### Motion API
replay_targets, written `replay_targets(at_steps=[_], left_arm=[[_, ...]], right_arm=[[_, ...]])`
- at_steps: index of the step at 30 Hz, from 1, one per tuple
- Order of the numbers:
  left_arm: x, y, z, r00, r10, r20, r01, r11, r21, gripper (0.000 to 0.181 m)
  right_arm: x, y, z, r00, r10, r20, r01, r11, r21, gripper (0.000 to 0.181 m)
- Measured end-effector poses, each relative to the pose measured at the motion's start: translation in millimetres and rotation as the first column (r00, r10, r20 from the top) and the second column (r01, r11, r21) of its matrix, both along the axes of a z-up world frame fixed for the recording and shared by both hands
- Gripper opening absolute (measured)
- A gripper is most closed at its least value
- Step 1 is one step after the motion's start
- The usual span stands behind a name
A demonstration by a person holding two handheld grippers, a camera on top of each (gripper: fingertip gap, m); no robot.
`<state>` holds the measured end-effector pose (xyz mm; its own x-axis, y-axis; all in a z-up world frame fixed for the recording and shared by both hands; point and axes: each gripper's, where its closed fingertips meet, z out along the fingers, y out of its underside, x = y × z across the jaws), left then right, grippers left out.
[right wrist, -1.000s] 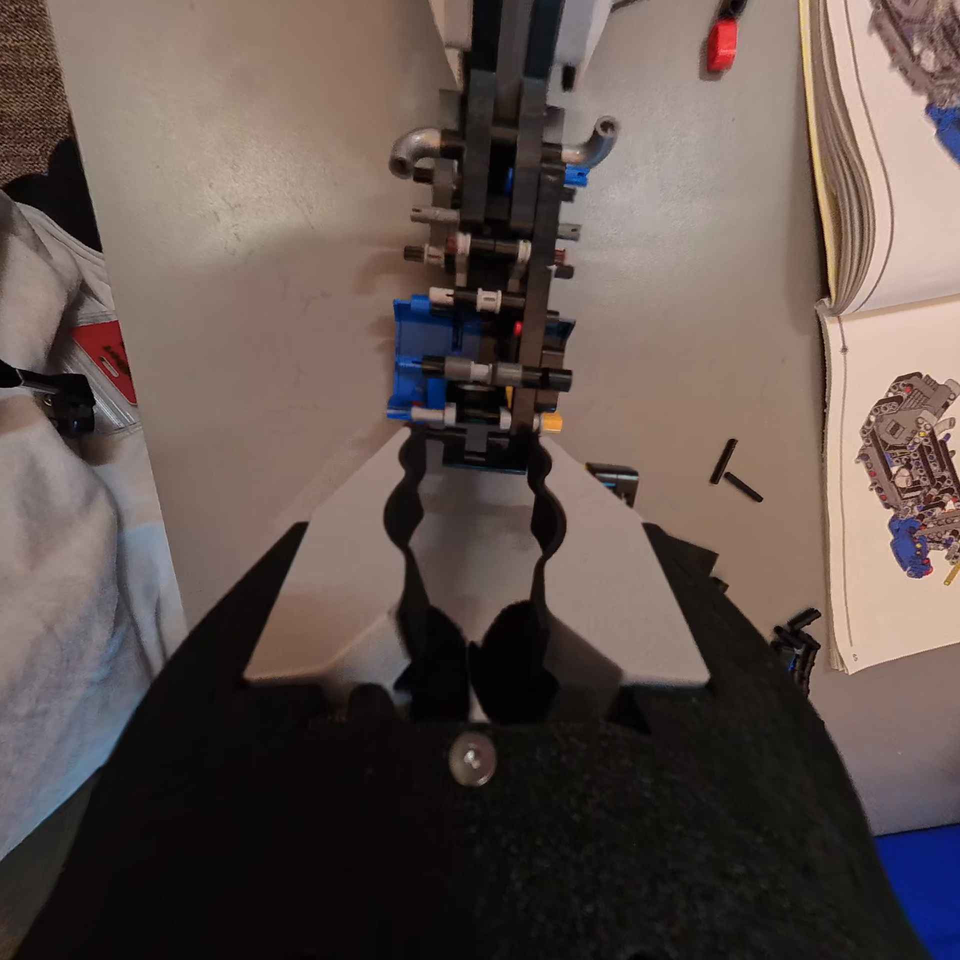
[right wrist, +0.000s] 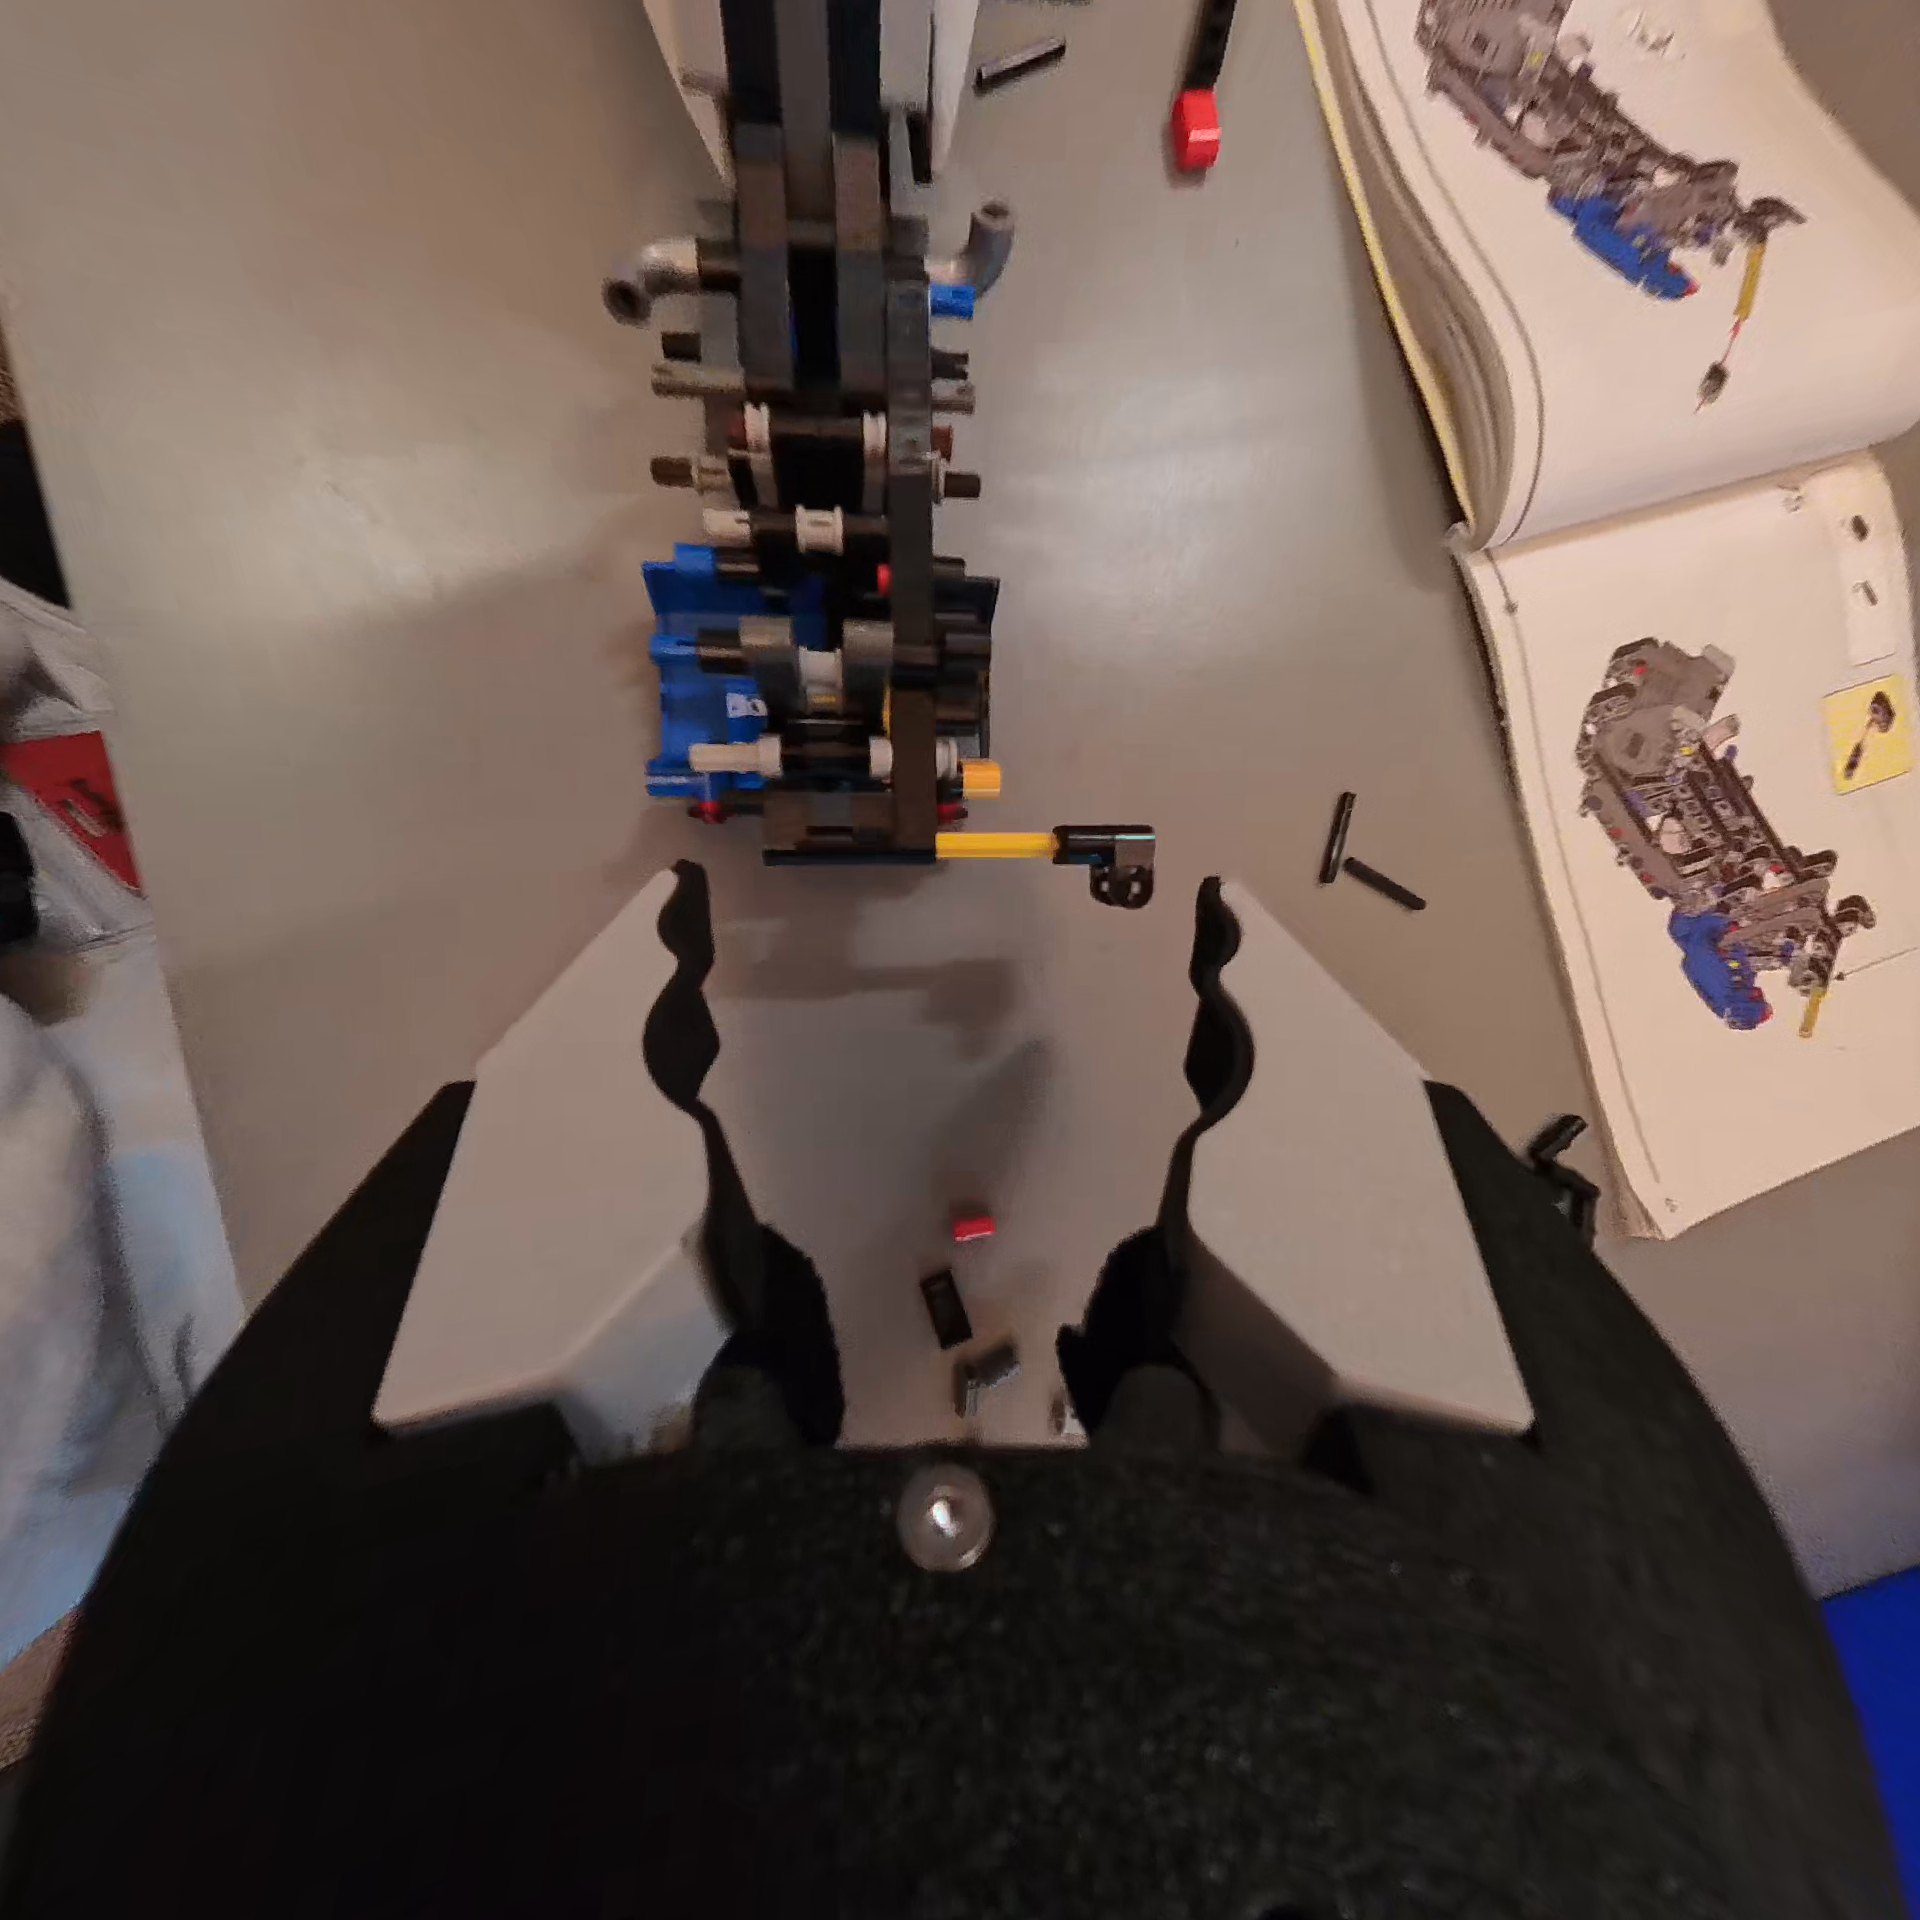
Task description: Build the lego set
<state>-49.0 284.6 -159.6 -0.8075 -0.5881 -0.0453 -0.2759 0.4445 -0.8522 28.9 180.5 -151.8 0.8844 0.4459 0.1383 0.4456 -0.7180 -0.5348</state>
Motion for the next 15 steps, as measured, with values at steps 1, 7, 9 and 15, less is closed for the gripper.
replay_targets(at_steps=[1,7,9,15], left_arm=[[0.0,0.0,0.0,1.000,0.001,0.002,-0.001,1.000,0.001,0.031],[0.0,-0.6,0.1,1.000,0.004,0.006,-0.005,1.000,0.004,0.031],[0.1,-0.6,0.1,1.000,0.006,0.008,-0.006,1.000,0.005,0.031],[0.2,-1.3,0.2,1.000,0.008,0.014,-0.008,1.000,0.010,0.031]], right_arm=[[0.3,-0.2,-4.9,1.000,0.003,0.008,-0.003,1.000,-0.016,0.090],[-1.9,3.0,-5.0,1.000,0.007,-0.002,-0.007,0.999,-0.033,0.077],[-4.0,1.4,-5.4,1.000,0.014,-0.008,-0.015,0.999,-0.046,0.080],[-2.0,1.3,-5.9,1.000,0.014,-0.003,-0.014,0.998,-0.054,0.074]])
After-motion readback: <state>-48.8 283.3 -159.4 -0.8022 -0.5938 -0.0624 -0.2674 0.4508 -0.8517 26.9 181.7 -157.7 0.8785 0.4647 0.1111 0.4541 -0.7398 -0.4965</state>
